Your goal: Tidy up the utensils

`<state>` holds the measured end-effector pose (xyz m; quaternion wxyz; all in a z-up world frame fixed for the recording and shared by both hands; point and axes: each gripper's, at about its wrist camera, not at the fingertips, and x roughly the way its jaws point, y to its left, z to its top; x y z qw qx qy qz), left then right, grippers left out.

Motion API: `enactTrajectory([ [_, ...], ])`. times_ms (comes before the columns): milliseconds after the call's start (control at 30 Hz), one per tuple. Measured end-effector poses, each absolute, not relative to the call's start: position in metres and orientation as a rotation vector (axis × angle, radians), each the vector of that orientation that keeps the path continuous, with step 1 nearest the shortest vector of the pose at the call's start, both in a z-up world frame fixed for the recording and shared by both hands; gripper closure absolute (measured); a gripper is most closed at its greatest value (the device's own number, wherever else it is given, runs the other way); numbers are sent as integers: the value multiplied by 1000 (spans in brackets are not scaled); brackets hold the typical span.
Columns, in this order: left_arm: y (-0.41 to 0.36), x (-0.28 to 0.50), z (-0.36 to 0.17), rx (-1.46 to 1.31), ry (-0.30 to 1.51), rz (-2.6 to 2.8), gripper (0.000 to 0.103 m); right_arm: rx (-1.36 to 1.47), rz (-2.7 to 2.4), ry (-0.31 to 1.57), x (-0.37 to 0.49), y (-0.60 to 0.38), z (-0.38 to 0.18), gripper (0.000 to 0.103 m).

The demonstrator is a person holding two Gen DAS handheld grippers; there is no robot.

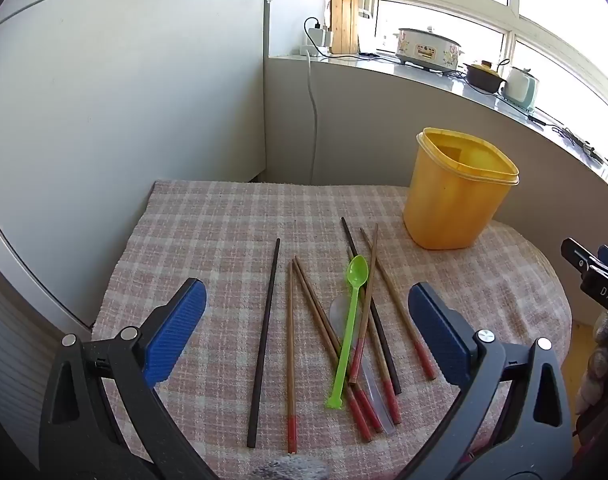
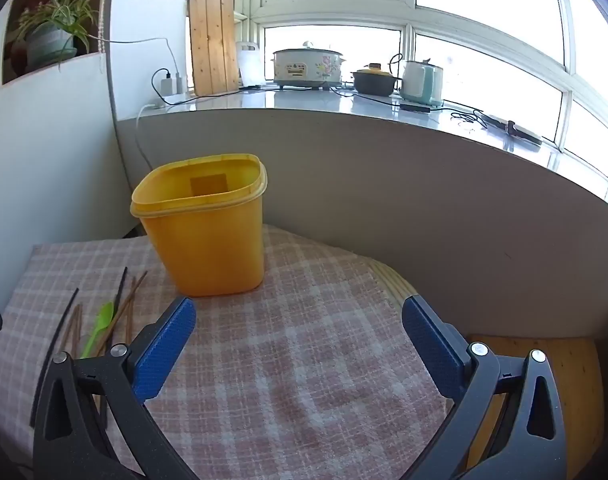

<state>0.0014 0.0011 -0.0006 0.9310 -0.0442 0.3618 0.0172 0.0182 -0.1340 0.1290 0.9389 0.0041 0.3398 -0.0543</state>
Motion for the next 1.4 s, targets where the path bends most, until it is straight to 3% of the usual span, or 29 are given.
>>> enactTrajectory([
  [1400, 5, 0, 5, -119, 729, 39, 0, 19, -75, 706, 20, -131, 129, 1],
])
